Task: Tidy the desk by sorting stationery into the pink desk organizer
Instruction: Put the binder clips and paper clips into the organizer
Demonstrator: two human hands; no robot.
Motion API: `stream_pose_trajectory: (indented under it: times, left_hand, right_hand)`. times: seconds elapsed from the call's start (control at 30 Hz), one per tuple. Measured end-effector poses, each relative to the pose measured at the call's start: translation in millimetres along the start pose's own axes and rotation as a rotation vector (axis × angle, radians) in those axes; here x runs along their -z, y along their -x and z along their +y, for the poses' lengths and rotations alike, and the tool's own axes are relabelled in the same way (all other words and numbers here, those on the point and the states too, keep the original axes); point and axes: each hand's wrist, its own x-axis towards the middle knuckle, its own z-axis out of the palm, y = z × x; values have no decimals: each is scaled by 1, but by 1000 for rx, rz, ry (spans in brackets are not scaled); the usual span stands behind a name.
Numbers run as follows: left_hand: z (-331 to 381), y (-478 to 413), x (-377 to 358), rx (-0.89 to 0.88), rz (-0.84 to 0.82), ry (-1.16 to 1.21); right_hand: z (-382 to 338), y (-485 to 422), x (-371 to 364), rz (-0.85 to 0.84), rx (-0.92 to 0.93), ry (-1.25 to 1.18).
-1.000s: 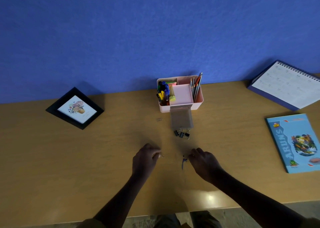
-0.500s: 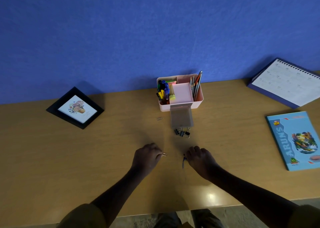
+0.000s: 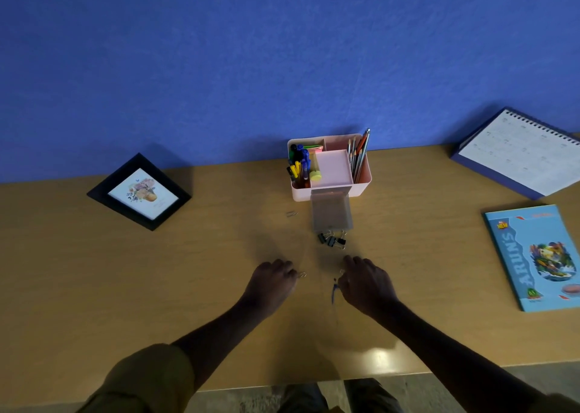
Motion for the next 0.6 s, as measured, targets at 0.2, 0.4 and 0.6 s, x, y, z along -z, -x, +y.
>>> stream_pose_trajectory:
  times: [0.2,0.4,0.6]
  left_hand:
    - [3,-3,-1,41,-31,44]
    - [7,-4,0,162,-64,140]
    - [10,-3,-1,238,-83,181]
  right_hand:
    - [4,-11,19,13,-20,-200]
    - [8,-46,53,101,48,-267]
    - [2,-101,75,210,49,-111]
